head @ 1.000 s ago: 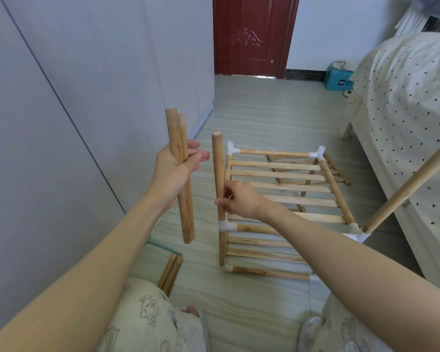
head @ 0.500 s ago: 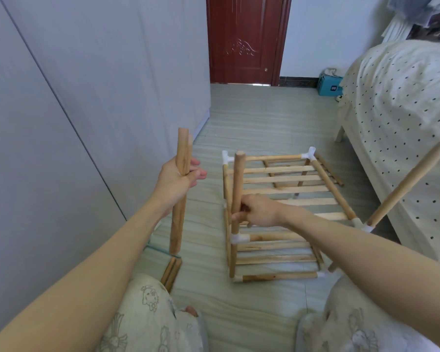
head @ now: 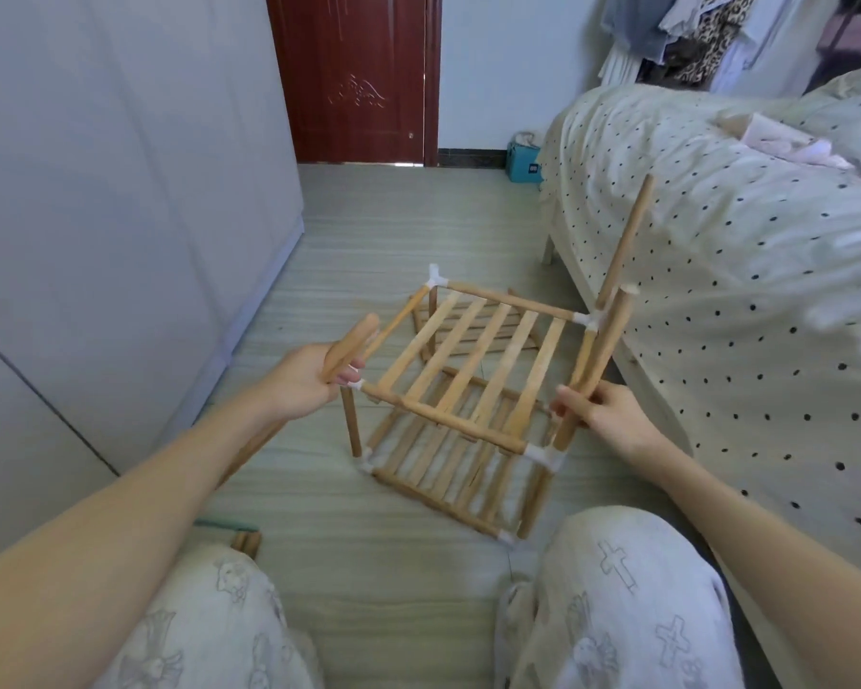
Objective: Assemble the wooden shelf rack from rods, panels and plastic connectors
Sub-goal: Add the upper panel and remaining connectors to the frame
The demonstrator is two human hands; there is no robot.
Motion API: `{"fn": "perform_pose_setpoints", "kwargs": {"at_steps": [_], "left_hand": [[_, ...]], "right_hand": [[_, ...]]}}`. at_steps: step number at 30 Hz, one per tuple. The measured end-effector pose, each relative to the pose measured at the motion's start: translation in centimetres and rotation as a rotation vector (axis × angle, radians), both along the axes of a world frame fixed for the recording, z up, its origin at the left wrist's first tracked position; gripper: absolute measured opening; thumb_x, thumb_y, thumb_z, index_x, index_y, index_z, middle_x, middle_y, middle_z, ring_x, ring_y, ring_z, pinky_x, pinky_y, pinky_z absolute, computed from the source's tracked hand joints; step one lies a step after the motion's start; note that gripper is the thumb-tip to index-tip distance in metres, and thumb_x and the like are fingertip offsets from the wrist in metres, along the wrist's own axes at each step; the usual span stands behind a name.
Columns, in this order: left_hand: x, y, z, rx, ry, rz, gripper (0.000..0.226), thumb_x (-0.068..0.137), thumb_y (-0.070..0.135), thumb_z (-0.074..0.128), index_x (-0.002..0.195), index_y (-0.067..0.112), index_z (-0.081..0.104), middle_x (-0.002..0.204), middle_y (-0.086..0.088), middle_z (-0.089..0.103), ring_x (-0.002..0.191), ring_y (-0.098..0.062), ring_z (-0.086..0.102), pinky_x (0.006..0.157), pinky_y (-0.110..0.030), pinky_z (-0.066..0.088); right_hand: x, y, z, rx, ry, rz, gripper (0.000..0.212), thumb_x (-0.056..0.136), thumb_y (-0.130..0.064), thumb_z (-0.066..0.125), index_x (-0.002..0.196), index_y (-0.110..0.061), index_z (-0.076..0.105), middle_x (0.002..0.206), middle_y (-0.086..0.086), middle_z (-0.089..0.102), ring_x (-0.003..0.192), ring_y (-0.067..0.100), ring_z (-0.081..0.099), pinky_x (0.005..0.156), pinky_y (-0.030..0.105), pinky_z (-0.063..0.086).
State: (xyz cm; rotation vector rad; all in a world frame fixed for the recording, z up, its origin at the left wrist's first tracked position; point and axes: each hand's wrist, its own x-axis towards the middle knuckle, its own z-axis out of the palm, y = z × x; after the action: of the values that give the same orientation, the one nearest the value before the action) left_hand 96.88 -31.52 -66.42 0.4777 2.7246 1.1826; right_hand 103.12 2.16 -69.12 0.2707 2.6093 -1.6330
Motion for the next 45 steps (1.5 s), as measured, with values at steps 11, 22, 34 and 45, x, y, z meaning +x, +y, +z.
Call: {"fn": "perform_pose_setpoints", "kwargs": {"at_steps": [11, 22, 34, 45], "left_hand": [[-2.6, 0.5, -5.4, -0.612, -0.084, -0.319, 0.077, 0.08, -0.012, 0.041, 0.145, 0.027, 0.032, 0.15, -0.006, 0.034, 0.136, -0.024, 0.035, 0.107, -0.032, 0.034], [-7.1, 0.6, -8.3, -0.692, 0.051, -0.067, 0.07, 0.087, -0.01, 0.039, 0.15, 0.009, 0.014, 0.156, -0.009, 0.012, 0.142, -0.024, 0.021, 0.112, -0.028, 0.022], [-2.6, -1.2, -5.8, -0.48, -0.117, 0.171, 0.052, 0.091, 0.006, 0.048, 0.142, 0.014, 0.04, 0.096, -0.012, 0.065, 0.087, -0.026, 0.059, 0.078, -0.033, 0.046], [0.9, -2.7, 2.8, 0.447, -0.079, 0.285, 0.027, 0.087, 0.031, 0.06, 0.113, 0.037, 0.058, 0.107, 0.0, 0.07, 0.108, -0.013, 0.062, 0.1, -0.038, 0.04]], "right_hand": [[-1.6, -2.1, -1.2, -0.397, 0.311, -0.387, 0.036, 0.095, -0.013, 0.05, 0.06, -0.01, 0.042, 0.051, 0.005, 0.038, 0.039, 0.006, 0.037, 0.044, 0.022, 0.036], [-3.3, -1.5, -1.9, -0.415, 0.391, -0.412, 0.031, 0.088, 0.003, 0.046, 0.057, -0.004, 0.045, 0.048, 0.006, 0.033, 0.04, 0.014, 0.031, 0.043, 0.025, 0.029], [-6.0, -0.6, -1.9, -0.333, 0.335, -0.445, 0.04, 0.085, -0.004, 0.048, 0.047, -0.013, 0.037, 0.034, -0.007, 0.036, 0.031, 0.007, 0.036, 0.039, 0.019, 0.037], [-4.2, -1.2, -4.6, -0.026, 0.088, -0.397, 0.028, 0.097, -0.036, 0.043, 0.092, -0.009, 0.048, 0.074, 0.004, 0.053, 0.066, 0.016, 0.054, 0.061, 0.029, 0.046]]}}
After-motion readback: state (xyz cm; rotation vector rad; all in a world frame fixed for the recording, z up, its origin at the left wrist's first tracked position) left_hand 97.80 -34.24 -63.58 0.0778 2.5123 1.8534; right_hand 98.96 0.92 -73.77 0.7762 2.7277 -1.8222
